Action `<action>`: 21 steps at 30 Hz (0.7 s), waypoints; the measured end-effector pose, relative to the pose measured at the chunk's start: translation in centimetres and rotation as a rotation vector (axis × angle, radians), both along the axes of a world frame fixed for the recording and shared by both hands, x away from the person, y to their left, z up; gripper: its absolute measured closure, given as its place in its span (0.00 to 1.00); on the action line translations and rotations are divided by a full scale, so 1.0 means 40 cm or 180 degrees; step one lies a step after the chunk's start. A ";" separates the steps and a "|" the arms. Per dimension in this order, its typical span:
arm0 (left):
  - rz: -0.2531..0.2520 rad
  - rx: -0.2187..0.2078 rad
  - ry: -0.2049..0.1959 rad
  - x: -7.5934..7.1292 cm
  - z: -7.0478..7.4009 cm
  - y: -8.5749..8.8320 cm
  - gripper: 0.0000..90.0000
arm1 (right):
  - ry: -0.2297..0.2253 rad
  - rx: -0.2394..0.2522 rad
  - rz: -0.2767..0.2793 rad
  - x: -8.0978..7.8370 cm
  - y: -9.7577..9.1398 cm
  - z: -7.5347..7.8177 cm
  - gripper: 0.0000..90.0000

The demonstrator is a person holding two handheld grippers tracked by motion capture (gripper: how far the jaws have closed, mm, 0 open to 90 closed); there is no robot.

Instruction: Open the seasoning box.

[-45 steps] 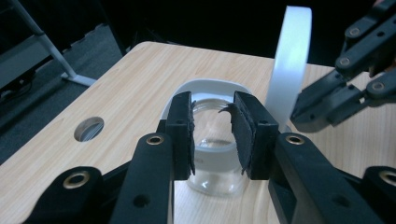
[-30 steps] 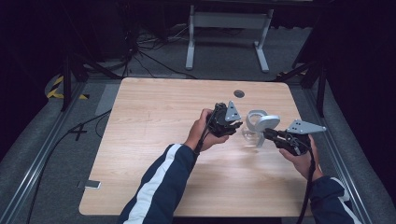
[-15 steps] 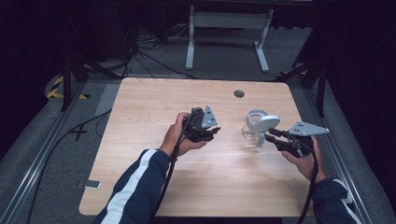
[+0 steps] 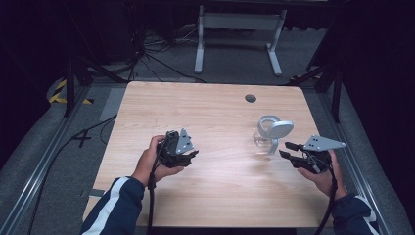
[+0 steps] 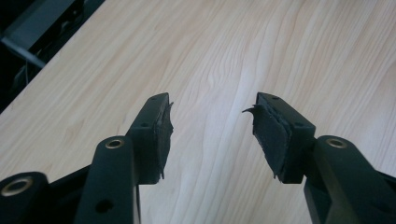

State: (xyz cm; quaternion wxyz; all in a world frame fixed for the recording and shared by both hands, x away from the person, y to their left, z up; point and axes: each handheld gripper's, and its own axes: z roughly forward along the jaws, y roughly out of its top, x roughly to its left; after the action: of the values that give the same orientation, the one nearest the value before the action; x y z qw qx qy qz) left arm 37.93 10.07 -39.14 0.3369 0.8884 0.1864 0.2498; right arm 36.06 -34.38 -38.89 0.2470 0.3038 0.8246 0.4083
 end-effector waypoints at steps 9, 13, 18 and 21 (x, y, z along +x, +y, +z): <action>0.0240 0.0171 0.0043 -0.051 -0.039 0.118 0.43 | 0.0037 -0.0175 0.0037 -0.032 -0.012 -0.023 0.58; 0.0348 0.0177 0.0150 -0.071 -0.058 0.164 0.34 | 0.0068 -0.0265 0.0054 -0.047 -0.021 -0.034 0.49; 0.0348 0.0095 0.0254 -0.095 -0.090 0.210 0.28 | 0.0237 -0.0308 0.0042 -0.064 -0.052 -0.057 0.41; 0.0414 -0.0101 0.0438 -0.103 -0.126 0.246 0.25 | 0.0360 -0.0279 0.0020 -0.074 -0.079 -0.077 0.39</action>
State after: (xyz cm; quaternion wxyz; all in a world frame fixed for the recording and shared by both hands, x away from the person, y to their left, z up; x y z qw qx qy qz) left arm 33.81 19.91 -44.17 0.3204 0.8841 0.2703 0.2066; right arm 33.09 -37.54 -41.96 0.2119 0.3127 0.8553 0.3548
